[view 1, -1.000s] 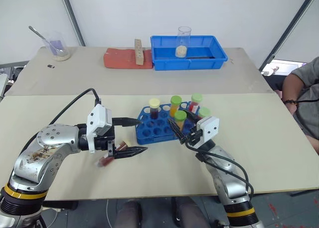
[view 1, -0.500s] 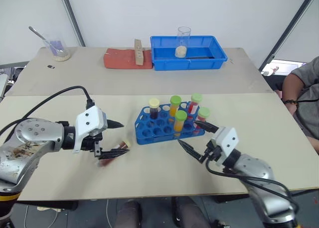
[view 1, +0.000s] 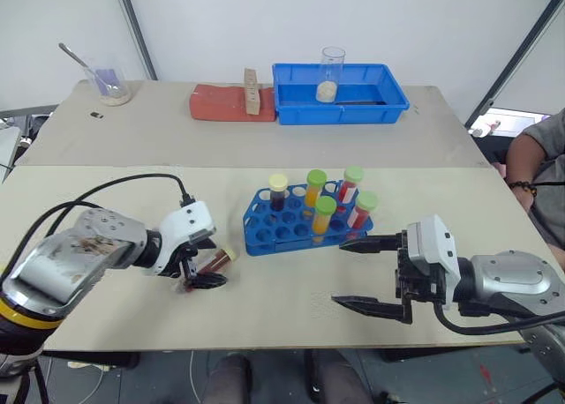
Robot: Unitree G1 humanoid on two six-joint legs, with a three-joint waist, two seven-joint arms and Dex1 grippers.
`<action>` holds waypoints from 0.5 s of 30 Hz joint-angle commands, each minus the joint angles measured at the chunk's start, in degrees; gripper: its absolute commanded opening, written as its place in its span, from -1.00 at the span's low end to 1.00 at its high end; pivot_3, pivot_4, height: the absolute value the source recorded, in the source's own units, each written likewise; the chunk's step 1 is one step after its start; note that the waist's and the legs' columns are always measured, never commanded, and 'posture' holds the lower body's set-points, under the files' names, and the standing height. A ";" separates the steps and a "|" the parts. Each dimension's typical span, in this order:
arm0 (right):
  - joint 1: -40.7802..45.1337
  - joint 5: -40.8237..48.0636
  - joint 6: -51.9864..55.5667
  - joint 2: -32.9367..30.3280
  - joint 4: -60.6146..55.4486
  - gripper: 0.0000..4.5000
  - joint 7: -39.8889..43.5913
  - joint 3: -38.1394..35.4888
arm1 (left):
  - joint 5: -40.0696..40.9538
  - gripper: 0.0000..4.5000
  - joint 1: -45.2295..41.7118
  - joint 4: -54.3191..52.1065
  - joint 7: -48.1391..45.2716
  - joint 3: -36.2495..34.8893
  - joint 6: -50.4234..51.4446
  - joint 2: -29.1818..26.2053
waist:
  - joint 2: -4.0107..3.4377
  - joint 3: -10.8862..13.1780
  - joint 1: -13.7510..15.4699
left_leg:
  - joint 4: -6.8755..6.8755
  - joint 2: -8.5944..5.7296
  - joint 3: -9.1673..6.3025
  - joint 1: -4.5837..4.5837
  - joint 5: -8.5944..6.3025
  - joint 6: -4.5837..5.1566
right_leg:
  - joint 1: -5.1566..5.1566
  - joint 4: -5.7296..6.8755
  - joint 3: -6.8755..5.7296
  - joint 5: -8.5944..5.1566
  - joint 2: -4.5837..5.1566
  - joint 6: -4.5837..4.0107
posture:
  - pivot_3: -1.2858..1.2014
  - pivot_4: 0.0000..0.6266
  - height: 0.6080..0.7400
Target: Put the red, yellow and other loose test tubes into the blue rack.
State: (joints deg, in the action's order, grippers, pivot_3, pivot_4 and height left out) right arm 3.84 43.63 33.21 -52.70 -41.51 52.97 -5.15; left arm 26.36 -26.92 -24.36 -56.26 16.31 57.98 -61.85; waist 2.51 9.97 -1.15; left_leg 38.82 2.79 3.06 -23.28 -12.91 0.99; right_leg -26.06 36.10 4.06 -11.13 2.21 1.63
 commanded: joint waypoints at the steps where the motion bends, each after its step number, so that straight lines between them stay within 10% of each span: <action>1: 1.19 2.00 0.98 -1.18 -2.14 0.99 1.33 -0.70 | -3.69 1.00 -3.72 1.97 -0.68 3.88 0.94 0.37 | 0.01 0.00 0.17 | 0.00 0.00 0.00 0.00 0.00 0.00 | 0.00 0.00 0.00 0.00 0.00 0.00 | 0.03 -0.52 1.00; 10: 4.06 2.21 0.94 -1.33 -1.98 0.99 2.59 -1.04 | -8.67 1.00 -11.25 6.93 -3.84 11.22 2.04 3.06 | 0.02 0.01 0.36 | 0.06 -0.02 -0.02 -0.04 0.00 0.00 | 0.01 0.00 0.01 0.02 0.00 0.03 | 0.03 -0.52 1.00; 15: 5.48 4.11 2.07 -0.81 -3.37 1.00 0.77 -1.13 | -11.49 0.18 -10.96 8.58 -4.94 13.40 0.21 3.16 | 0.02 0.01 0.32 | 0.06 -0.02 -0.05 -0.06 0.00 0.00 | 0.00 0.03 0.00 0.03 0.00 0.04 | 0.03 -0.52 1.00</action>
State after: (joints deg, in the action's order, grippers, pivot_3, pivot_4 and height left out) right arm 8.36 46.33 35.00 -53.54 -42.92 54.34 -5.03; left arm 16.16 -37.67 -15.91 -60.44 29.20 58.87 -58.13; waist 2.54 9.98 -0.83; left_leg 38.88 2.77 3.01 -23.33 -12.90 0.99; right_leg -26.06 36.13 4.06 -11.10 2.20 1.67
